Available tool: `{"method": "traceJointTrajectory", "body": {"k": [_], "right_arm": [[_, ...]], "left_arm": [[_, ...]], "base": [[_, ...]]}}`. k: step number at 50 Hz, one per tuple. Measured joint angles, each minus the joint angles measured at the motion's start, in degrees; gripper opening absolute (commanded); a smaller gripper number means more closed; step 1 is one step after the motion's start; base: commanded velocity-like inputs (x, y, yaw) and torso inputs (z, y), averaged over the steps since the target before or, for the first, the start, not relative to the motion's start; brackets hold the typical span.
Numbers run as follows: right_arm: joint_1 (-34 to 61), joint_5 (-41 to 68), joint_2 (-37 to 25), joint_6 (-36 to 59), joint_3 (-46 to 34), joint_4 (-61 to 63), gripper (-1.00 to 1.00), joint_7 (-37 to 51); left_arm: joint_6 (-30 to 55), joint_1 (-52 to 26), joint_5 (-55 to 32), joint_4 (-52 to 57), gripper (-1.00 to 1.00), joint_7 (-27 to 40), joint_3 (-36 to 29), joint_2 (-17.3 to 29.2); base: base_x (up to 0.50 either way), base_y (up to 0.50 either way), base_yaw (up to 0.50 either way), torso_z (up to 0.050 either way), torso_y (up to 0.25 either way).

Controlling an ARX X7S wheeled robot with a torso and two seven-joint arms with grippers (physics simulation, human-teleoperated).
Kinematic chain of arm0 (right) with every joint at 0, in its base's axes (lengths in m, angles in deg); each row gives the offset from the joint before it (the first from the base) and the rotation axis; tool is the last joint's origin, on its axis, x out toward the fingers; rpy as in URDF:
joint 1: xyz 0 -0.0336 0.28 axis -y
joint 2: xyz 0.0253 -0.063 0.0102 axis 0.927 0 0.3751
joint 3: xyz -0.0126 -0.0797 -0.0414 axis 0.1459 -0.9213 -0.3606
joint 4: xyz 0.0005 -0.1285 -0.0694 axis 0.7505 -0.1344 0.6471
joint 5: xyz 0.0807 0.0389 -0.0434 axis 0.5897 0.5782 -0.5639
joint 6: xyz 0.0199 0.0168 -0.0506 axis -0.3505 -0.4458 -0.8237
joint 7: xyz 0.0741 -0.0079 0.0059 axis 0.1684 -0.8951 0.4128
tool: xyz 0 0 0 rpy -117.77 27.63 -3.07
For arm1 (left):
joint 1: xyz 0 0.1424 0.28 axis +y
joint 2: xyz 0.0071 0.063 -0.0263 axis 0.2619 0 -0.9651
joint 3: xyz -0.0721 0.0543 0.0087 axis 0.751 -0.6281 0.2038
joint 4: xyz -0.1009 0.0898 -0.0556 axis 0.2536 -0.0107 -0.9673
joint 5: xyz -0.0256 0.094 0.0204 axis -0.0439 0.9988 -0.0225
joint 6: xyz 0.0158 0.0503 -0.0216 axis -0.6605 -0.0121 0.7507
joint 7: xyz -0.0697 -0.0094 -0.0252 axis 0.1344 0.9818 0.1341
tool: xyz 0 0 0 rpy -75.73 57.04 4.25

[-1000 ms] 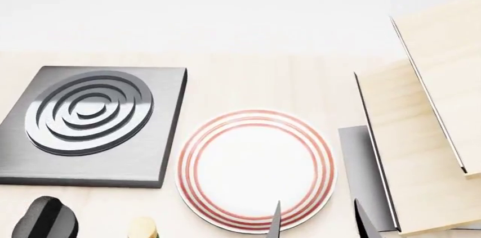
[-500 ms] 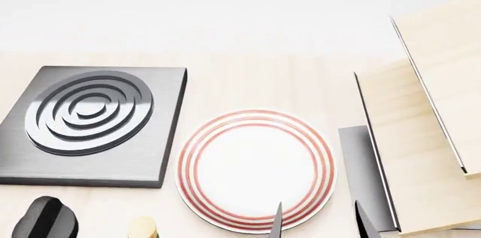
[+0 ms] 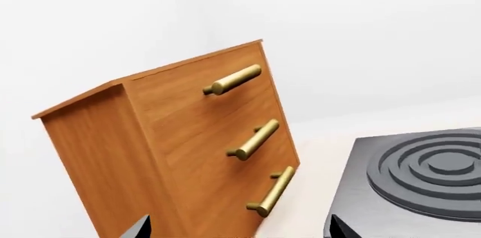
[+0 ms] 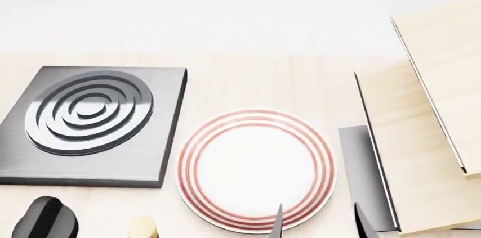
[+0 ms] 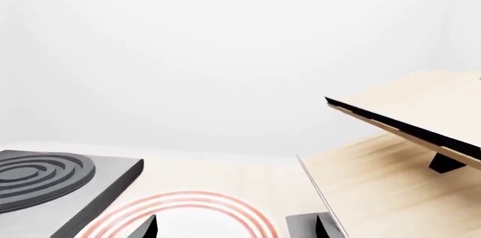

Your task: Pick up the akita bowl and put it on the plate.

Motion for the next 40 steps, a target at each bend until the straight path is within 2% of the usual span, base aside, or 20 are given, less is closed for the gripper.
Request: {"method": "traceJointTrajectory", "body": {"k": [23, 40], "right_arm": [[0.5, -0.1, -0.1, -0.3, -0.7, -1.3, 1.0, 0.2], [0.7, 0.2, -0.2, -0.9, -1.2, -2.4, 1.0, 0.3]], "left_arm": [[13.6, -5.7, -2.7, 2.4, 1.0, 0.2, 3.1, 3.8], [20.7, -8.5, -4.9, 1.6, 1.0, -1.1, 2.7, 5.5]], "base": [[0.0, 0.0, 0.0, 0.0, 0.0], [0.0, 0.0, 0.0, 0.0, 0.0]]}}
